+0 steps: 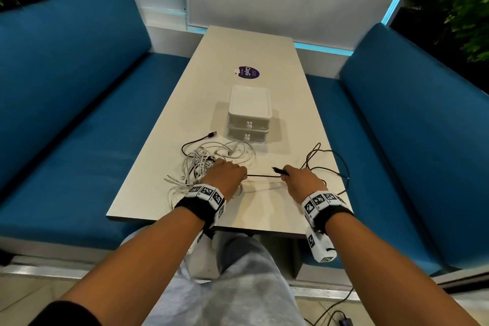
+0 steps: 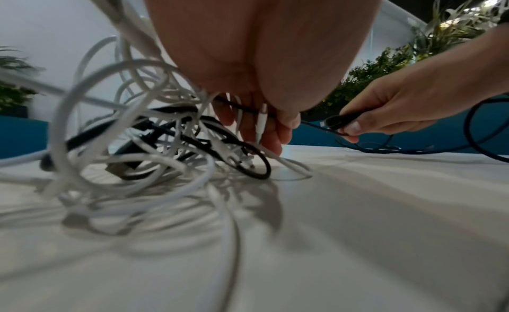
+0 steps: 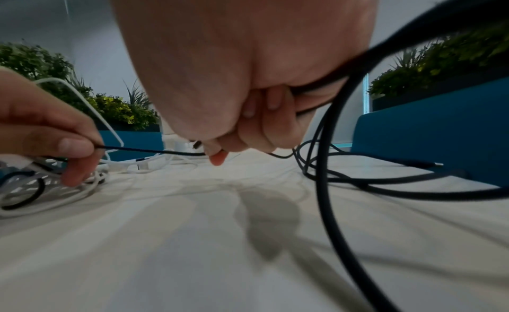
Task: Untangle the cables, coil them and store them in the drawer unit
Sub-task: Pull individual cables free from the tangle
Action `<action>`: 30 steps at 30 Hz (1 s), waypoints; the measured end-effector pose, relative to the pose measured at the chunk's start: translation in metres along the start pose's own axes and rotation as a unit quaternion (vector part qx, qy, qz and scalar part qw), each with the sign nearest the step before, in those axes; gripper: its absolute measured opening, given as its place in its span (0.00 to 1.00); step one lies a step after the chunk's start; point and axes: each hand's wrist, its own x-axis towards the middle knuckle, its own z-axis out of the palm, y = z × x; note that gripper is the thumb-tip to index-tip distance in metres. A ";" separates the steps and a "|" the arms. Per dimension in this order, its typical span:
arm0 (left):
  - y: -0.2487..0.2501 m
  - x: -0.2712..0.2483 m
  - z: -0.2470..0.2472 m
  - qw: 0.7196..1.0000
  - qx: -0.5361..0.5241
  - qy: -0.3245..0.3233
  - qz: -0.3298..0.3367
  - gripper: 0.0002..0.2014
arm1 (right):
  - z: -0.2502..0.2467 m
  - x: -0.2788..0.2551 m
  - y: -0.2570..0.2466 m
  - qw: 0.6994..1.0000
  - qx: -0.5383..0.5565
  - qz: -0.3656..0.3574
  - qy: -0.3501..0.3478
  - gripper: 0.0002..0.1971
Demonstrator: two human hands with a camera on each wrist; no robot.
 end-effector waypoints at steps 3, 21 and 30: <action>0.007 -0.003 -0.005 0.996 0.078 0.011 0.046 0.17 | 0.006 -0.002 -0.008 0.999 0.032 0.010 0.036 0.12; -0.010 0.005 0.000 0.998 0.001 0.023 0.056 0.15 | 0.009 -0.005 -0.050 0.975 0.172 -0.144 0.006 0.11; -0.009 0.006 0.005 0.998 -0.014 0.027 0.050 0.11 | -0.004 -0.005 -0.005 0.989 0.106 -0.100 -0.006 0.13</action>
